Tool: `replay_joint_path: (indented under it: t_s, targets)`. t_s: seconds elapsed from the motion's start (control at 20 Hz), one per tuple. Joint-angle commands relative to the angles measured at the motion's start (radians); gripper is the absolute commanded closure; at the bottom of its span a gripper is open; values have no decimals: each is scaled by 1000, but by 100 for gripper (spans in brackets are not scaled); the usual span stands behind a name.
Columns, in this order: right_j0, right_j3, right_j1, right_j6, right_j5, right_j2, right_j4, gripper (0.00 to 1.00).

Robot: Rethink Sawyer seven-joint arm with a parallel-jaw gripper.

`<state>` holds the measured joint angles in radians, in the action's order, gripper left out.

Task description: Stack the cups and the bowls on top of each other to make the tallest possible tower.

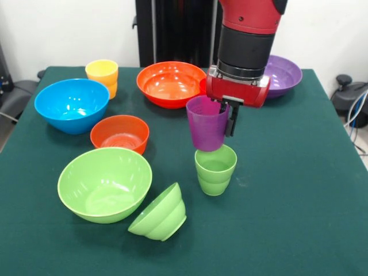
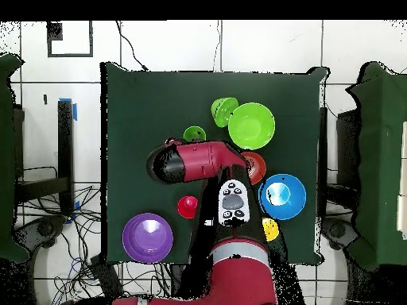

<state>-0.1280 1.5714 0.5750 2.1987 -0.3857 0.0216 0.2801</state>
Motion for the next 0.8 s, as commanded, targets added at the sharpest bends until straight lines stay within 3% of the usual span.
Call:
replay_joint_path:
  t_s: [0.05,0.8]
  targets:
    - [35,-20,-28,8,-8,31,48,100]
    - [68,-41,36,7,-160,17,-5,100]
